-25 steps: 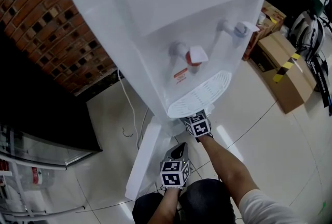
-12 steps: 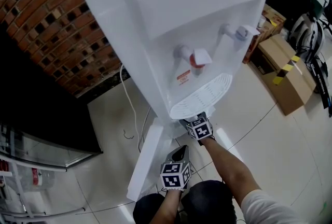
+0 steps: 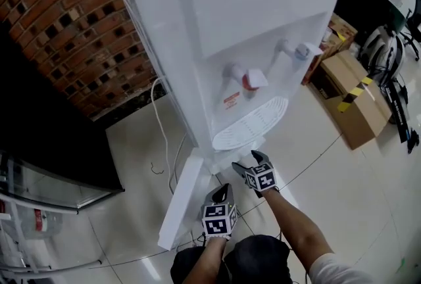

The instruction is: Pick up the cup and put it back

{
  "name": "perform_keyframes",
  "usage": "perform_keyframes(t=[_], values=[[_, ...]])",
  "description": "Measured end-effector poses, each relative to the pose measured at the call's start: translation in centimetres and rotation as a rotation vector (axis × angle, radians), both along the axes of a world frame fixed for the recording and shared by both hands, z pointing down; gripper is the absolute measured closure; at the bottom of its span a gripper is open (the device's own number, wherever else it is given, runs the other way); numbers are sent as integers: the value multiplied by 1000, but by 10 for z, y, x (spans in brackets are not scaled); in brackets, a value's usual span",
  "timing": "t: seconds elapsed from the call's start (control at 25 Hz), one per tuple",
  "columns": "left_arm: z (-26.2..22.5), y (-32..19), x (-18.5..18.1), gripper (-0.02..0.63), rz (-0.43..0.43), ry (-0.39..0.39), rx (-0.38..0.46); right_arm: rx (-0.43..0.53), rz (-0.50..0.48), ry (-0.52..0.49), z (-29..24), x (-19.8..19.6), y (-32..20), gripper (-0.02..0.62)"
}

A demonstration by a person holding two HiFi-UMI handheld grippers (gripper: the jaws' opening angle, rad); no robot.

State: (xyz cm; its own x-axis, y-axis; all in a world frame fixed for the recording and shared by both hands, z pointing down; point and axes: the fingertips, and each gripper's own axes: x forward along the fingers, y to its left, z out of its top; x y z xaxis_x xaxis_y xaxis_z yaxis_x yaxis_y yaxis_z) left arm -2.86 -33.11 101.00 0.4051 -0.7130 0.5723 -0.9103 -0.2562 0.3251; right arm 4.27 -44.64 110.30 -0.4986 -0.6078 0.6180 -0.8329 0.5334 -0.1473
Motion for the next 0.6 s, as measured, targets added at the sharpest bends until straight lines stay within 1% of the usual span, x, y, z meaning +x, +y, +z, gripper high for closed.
perform_keyframes(t=[0.04, 0.12, 0.24, 0.32, 0.4, 0.48, 0.6], values=[[-6, 2, 0, 606, 2, -8, 0, -9, -5, 2, -8, 5, 9, 186], [-25, 14, -1, 606, 5, -9, -16, -27, -17, 13, -33, 13, 36, 237], [-58, 37, 1, 606, 6, 1, -87, -56, 16, 1, -90, 29, 74, 328], [-84, 51, 3, 606, -4, 23, -139, -66, 52, -10, -133, 37, 98, 438], [-115, 68, 3, 606, -11, 36, -167, -73, 76, -12, -175, 40, 124, 517], [-150, 82, 4, 606, 5, 18, -175, -79, 92, -16, -216, 42, 144, 594], [-204, 100, 6, 606, 31, -6, -179, -86, 109, -35, -276, 44, 167, 594]])
